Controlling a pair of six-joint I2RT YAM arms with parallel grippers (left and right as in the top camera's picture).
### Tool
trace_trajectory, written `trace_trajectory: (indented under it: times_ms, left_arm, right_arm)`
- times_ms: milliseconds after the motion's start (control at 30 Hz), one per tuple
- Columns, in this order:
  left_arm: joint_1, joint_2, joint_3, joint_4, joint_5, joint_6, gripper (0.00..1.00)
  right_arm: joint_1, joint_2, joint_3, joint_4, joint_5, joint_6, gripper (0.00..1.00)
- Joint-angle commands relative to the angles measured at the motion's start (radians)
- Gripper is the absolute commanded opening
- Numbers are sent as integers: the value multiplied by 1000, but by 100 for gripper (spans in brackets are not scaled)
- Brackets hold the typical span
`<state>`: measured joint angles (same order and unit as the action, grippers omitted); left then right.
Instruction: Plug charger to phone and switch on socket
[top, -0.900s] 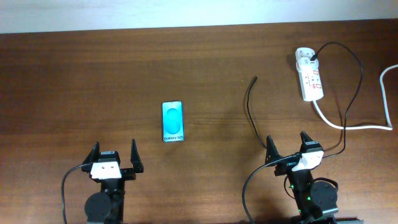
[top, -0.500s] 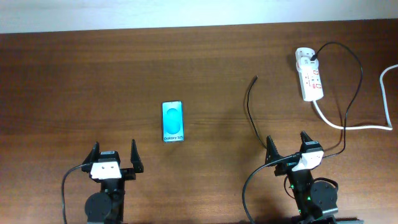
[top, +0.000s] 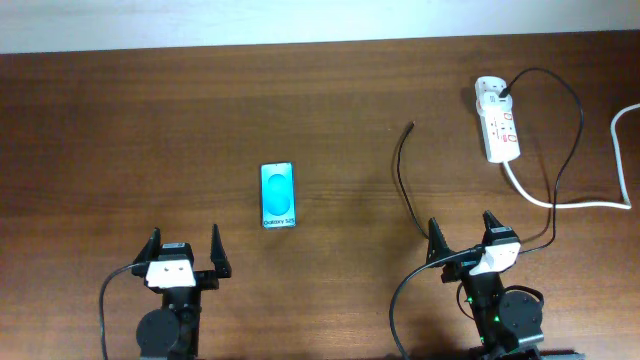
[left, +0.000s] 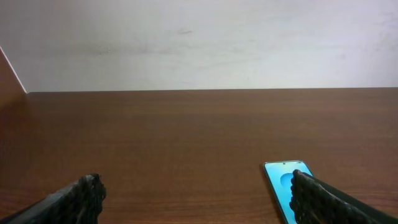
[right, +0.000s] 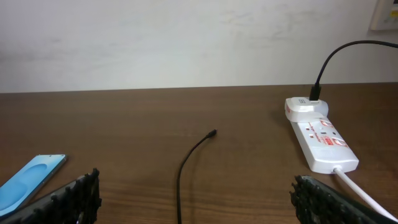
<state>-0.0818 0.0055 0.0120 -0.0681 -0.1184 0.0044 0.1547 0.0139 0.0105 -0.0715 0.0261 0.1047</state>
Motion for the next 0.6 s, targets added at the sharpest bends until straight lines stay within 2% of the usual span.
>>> trace_trajectory:
  times_ms: [0,233,367,467,567]
  left_arm:
    - [2,0,-3,-3,17,15,99]
    - [2,1,10,60,26,12,99]
    - [2,41,66,60,25,63,99]
    - [2,154,177,59,25,81,99]
    - [2,342,331,32,25,81,99]
  right_arm:
    - [-5,-11,-5,-7,5,5,98]
    - [-5,-11,-5,17,5,5,98]
    - [-5,-5,31,46,5,4,99]
    - [-5,45,107,41,5,4,98]
    - [-5,154,237,-6,5,3,98]
